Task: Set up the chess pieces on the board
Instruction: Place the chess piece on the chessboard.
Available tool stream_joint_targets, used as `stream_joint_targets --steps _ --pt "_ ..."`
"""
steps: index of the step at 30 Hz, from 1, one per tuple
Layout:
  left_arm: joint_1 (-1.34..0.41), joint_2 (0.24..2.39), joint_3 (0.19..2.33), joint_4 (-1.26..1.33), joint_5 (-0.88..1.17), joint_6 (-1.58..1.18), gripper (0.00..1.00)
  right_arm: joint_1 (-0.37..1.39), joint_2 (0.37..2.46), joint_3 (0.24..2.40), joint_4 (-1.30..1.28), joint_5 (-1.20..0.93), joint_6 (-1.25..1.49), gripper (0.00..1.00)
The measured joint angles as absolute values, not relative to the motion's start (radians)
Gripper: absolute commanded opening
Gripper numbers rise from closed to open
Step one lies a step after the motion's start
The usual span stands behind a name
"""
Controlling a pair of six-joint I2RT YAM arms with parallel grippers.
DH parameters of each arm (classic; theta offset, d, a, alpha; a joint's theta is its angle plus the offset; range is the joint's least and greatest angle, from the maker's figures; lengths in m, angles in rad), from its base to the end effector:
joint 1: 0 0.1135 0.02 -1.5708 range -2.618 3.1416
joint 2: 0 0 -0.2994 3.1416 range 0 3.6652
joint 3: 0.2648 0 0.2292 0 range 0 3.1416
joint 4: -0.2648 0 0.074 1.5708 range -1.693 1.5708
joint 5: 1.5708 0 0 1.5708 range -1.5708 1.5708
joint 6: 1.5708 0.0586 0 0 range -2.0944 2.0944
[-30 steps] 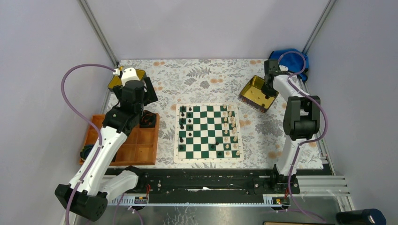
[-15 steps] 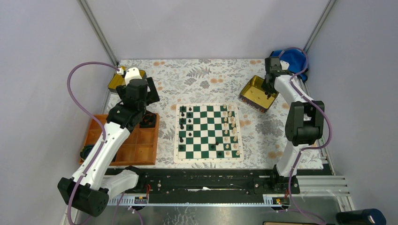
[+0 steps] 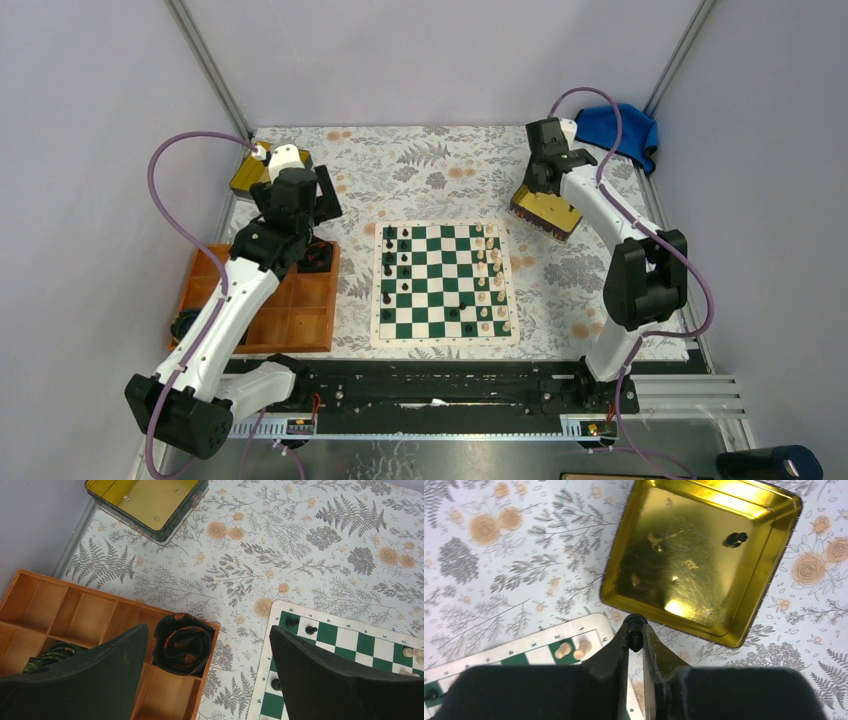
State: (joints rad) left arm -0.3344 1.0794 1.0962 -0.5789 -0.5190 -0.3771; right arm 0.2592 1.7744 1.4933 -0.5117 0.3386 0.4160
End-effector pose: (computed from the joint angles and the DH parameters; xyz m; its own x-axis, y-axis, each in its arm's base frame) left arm 0.2028 -0.0397 0.3746 -0.4270 -0.1901 -0.8840 -0.2890 0.9551 -0.0658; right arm 0.3921 0.0838 0.3109 -0.6364 0.2256 -0.7376 0.2632 0.9624 0.0672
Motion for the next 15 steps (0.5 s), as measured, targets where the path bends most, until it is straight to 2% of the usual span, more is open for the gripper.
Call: stream_joint_targets --steps 15 --pt "-0.334 1.079 1.070 -0.580 -0.496 -0.395 0.99 0.480 1.736 1.493 -0.528 0.329 0.415 0.00"
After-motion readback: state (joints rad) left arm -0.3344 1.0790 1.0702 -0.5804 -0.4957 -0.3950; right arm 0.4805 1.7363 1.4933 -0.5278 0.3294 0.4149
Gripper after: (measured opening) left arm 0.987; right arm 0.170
